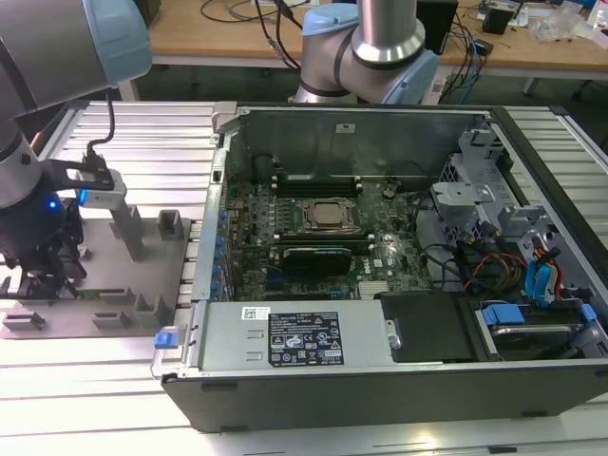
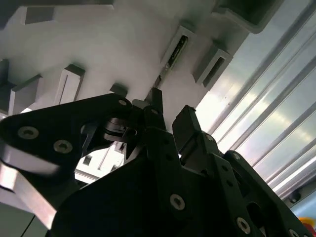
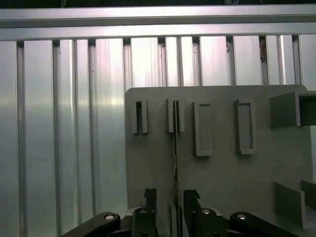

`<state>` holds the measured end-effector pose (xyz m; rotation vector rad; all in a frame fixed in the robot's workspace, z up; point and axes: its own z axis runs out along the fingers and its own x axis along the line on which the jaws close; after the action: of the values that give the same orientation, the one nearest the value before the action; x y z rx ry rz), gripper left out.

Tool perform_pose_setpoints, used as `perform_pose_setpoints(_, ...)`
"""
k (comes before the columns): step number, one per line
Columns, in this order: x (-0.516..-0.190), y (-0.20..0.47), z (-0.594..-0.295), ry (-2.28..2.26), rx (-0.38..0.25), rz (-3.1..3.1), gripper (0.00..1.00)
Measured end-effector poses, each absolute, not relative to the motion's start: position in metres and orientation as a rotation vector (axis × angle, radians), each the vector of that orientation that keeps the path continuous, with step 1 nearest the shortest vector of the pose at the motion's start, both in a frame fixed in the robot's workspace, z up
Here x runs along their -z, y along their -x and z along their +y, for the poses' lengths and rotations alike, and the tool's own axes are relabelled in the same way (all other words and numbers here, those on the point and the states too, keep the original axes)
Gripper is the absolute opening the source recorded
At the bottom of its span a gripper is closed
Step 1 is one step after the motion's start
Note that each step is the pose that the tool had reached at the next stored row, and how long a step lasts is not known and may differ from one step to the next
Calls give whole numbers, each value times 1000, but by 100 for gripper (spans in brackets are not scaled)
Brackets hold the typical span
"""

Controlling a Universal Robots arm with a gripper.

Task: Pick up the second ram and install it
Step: 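Pick up the second ram and move it above second insertion slot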

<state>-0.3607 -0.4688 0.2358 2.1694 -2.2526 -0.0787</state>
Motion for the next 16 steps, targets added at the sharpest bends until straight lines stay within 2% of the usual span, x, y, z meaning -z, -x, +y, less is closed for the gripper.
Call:
perform_pose_setpoints(10,-205,370,-464,-2174,84,-2253,34)
perform_pose_setpoints(15,-203,370,-464,-2174,84,-2253,34)
perform_pose_setpoints(16,-203,370,-464,-2174,84,-2253,26)
